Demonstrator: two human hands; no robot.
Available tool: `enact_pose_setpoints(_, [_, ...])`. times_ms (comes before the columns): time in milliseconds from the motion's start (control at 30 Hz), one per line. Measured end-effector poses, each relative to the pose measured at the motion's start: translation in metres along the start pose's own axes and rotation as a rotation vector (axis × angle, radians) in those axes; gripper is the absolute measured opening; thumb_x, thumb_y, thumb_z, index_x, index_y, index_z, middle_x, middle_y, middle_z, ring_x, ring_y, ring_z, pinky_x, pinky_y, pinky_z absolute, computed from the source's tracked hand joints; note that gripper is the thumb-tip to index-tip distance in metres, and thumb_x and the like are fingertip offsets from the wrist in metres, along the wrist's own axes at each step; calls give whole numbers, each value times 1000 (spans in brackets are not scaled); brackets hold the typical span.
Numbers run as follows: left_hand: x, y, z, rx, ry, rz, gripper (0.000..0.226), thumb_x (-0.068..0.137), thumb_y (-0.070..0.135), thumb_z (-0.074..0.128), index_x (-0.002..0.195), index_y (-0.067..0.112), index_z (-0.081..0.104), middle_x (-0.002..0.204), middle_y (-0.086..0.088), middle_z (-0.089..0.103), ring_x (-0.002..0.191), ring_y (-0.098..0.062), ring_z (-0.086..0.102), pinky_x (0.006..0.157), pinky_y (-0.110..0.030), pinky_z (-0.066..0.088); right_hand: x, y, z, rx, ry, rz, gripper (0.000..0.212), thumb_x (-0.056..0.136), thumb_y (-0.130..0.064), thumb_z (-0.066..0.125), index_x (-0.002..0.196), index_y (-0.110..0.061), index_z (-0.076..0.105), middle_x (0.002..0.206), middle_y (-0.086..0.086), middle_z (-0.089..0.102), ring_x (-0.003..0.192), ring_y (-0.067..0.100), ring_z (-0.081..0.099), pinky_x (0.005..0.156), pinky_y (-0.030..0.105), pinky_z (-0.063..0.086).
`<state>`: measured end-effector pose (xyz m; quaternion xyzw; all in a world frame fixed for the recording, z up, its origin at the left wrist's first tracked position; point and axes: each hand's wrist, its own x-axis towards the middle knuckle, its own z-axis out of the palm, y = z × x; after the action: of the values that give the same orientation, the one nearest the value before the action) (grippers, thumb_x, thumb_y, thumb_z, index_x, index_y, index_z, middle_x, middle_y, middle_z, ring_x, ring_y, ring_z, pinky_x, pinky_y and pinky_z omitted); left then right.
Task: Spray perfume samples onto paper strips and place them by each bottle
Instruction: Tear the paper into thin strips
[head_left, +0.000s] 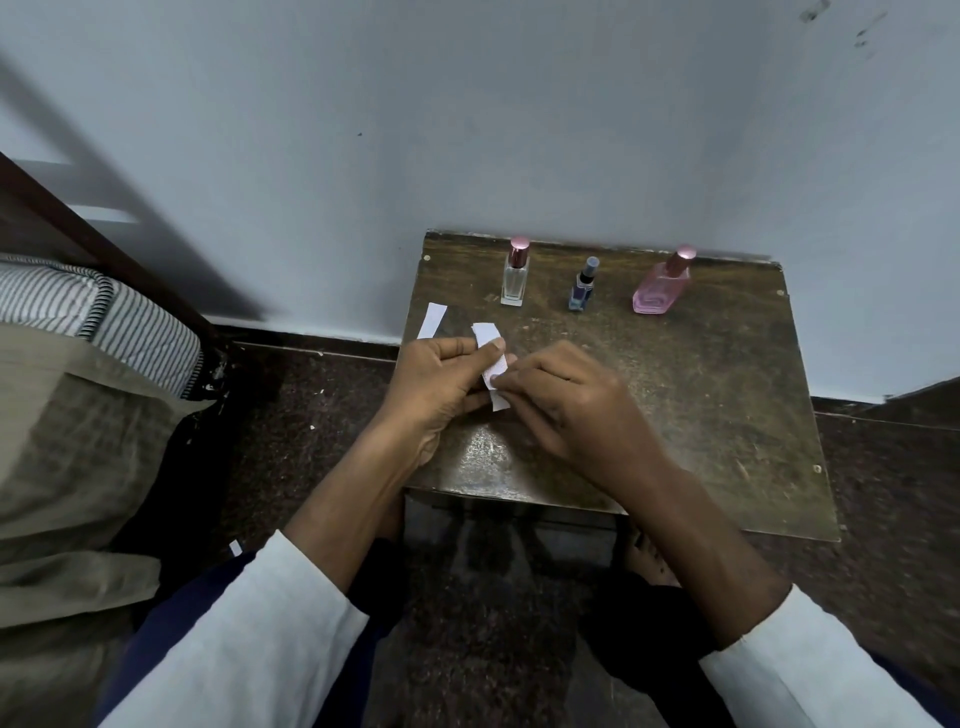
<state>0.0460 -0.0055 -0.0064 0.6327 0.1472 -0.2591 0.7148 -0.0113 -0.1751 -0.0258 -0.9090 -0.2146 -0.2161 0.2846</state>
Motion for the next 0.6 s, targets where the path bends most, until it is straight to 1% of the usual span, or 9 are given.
enact_pose_setpoints(67, [2,0,1,-7,-9,-29,37,108,26,63,119,-7,73,100,-14,83,85,-15,81,68,-26,64,2,-1,0,31,16,57,9,93,-10,81,102,-9,81,95,3,77,86,20,69,76,31,56])
enact_pose_setpoints(100, [2,0,1,-3,-3,-42,38,111,31,57,119,-3,73,102,-13,83,86,-14,81,68,-25,63,4,-1,-1,57,26,97,8,90,-9,83,98,-10,82,92,1,78,84,18,69,76,29,55])
enact_pose_setpoints(167, [2,2,2,5,18,-56,38,114,34,49,118,4,73,98,-9,84,81,-12,81,66,-24,63,7,-3,-4,120,61,195,10,84,-10,88,93,-14,84,88,-4,79,81,11,70,75,26,55])
enact_pose_setpoints(233, [1,2,3,6,26,-55,38,115,31,45,114,6,73,91,-6,84,77,-11,80,65,-23,62,9,-6,-9,186,93,296,12,80,-14,92,88,-17,85,85,-11,79,78,4,70,74,25,56])
enact_pose_setpoints(267, [1,3,3,12,25,-51,38,116,29,44,110,7,74,88,-4,83,76,-10,80,65,-23,62,10,-7,-11,230,96,344,12,78,-16,93,87,-18,84,84,-13,78,76,3,70,73,24,57])
enact_pose_setpoints(367, [2,1,3,69,24,-35,37,115,27,47,99,12,77,85,-3,82,76,-10,78,70,-26,63,10,-9,-14,386,72,465,18,75,-20,95,86,-16,82,81,-11,77,74,9,72,70,24,59])
enact_pose_setpoints(467, [4,-1,2,84,16,-10,36,113,27,53,93,13,80,86,-7,81,77,-11,76,72,-27,63,10,-6,-13,530,54,557,27,72,-23,98,94,-20,83,79,-8,76,71,7,70,71,24,59])
enact_pose_setpoints(533, [4,-2,3,75,9,-8,36,113,25,52,94,11,79,84,-5,81,77,-8,76,71,-24,64,10,-5,-12,554,54,577,25,74,-25,96,96,-22,84,80,-7,77,71,8,70,70,24,58])
enact_pose_setpoints(600, [6,-3,2,69,20,-16,35,113,26,53,95,9,78,88,-6,81,80,-9,76,73,-24,65,11,-4,-11,546,57,592,17,80,-27,92,95,-22,85,84,-7,78,74,10,73,69,24,56])
